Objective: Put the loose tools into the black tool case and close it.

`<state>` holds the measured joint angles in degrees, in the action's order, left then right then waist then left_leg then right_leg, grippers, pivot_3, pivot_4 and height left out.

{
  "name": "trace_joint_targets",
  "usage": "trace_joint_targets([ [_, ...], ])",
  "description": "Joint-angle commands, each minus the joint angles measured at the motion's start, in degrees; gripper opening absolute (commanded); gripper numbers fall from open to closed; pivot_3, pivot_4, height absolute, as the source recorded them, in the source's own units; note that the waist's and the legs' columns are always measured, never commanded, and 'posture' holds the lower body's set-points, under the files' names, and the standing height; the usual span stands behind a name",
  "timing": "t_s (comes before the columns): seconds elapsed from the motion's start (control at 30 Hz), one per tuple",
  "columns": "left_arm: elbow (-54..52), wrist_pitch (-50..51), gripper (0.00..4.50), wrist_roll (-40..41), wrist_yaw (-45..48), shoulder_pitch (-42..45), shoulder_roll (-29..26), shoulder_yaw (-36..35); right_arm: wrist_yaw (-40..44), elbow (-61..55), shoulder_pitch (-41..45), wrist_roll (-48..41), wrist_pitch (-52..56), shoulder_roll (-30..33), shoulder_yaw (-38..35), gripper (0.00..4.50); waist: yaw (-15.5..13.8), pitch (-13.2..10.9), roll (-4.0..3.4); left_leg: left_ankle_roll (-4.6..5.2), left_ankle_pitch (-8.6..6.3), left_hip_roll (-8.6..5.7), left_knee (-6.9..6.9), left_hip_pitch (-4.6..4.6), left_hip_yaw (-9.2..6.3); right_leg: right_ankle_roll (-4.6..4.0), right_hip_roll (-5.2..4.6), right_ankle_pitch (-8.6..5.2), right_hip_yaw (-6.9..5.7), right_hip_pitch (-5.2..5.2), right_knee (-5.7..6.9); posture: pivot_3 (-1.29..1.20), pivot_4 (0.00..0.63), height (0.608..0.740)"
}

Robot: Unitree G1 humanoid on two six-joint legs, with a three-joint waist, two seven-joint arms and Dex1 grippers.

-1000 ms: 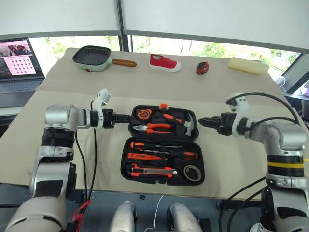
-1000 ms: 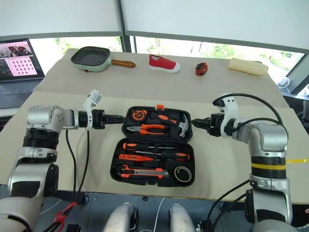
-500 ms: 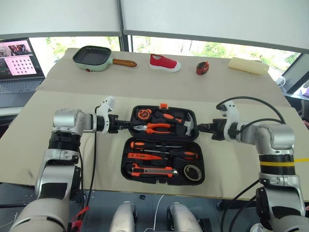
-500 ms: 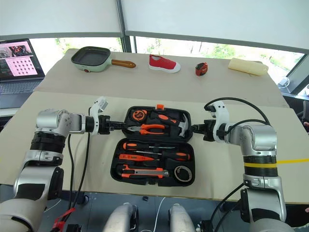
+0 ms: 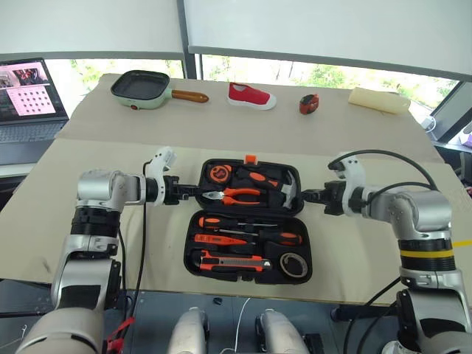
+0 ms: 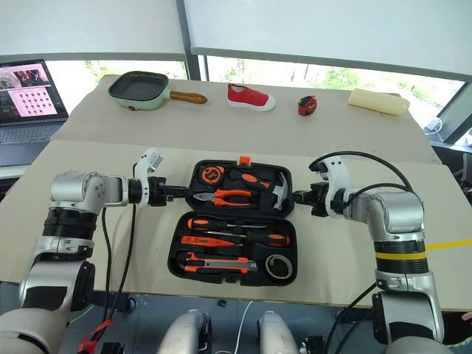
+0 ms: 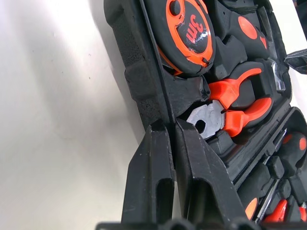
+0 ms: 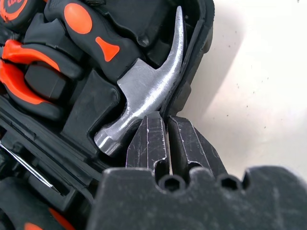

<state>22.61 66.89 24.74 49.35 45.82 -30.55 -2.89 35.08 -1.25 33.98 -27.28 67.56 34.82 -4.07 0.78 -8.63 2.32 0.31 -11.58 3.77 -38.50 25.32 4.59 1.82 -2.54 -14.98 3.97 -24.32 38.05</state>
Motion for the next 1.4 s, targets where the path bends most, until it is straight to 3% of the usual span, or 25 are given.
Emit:
trace_joint_targets([
  [0.03, -6.32, -5.18, 0.02, 2.71, 2.04, -1.49, 0.66, -1.9, 1.82, -6.48, -0.6, -3.12, -0.9, -0.28, -1.4, 0.0, -0.01, 0.0, 0.0, 0.0, 0.0, 0.01, 0.01, 0.0, 0.0, 0.0, 0.0, 0.0, 0.0, 0.0, 0.0, 0.0, 0.15, 0.74],
  [0.2, -11.98, -12.03, 0.02, 3.41, 2.05, -5.2, 2.52, -3.42, 1.59, -9.68, -3.19, -0.23, -7.48, 0.32, -0.11, 0.0, -0.01, 0.0, 0.0, -0.01, 0.0, 0.01, 0.03, 0.01, 0.0, -0.01, 0.01, 0.01, 0.0, -0.02, -0.01, 0.0, 0.15, 0.74],
  [0.33, -15.79, -17.03, 0.02, 3.29, 0.57, -8.56, 4.31, -4.89, -0.79, -13.42, -5.25, -1.44, -8.0, -1.77, -3.53, 0.0, -0.05, -0.01, 0.01, -0.01, 0.01, 0.01, 0.03, 0.02, 0.02, -0.01, -0.01, 0.01, 0.01, -0.02, -0.02, 0.0, 0.15, 0.74],
  [0.43, -20.24, -23.17, 0.02, 3.16, -1.75, -11.78, 6.71, -7.04, -4.09, -16.78, -8.01, 0.87, -14.18, -3.89, -5.98, 0.0, -0.09, -0.01, 0.01, -0.01, 0.01, 0.01, 0.03, 0.04, 0.01, -0.01, -0.01, 0.01, 0.01, -0.03, -0.03, 0.0, 0.15, 0.74],
  [0.7, -22.03, -34.59, 0.02, -1.25, -7.04, -16.19, 10.2, -5.85, -7.0, -18.96, -11.51, 1.88, -20.08, -7.36, -6.53, 0.0, -0.1, -0.02, 0.01, -0.03, 0.02, -0.01, 0.03, 0.14, 0.01, 0.0, -0.03, 0.03, 0.01, -0.08, -0.07, 0.0, 0.15, 0.74],
  [1.03, -27.27, -46.85, 0.02, -8.19, -12.11, -24.29, 8.38, -5.25, -6.11, -25.56, -28.63, 14.29, -44.3, -5.98, 0.29, 0.0, 0.09, -0.02, 0.01, -0.03, 0.02, 0.01, 0.25, 0.05, 0.03, 0.0, -0.02, 0.02, 0.01, -0.05, -0.24, 0.0, 0.15, 0.74],
  [1.37, -30.67, -47.96, 0.02, -8.43, -15.36, -28.7, 7.4, -7.12, -6.58, -24.3, -35.38, 20.92, -59.42, -5.12, 1.12, 0.0, 0.06, -0.01, 0.01, -0.04, 0.02, 0.02, 0.26, -0.05, 0.05, -0.01, -0.02, 0.02, 0.02, 0.0, -0.2, 0.0, 0.15, 0.74],
  [1.4, -31.38, -47.39, 0.37, -8.09, -15.66, -29.35, 7.28, -7.52, -6.52, -24.43, -36.59, 22.31, -61.8, -4.69, 1.42, 0.0, 0.06, -0.02, 0.01, -0.04, 0.02, 0.02, 0.26, -0.05, 0.05, -0.01, -0.02, 0.02, 0.02, 0.01, -0.2, 0.0, 0.15, 0.74],
])
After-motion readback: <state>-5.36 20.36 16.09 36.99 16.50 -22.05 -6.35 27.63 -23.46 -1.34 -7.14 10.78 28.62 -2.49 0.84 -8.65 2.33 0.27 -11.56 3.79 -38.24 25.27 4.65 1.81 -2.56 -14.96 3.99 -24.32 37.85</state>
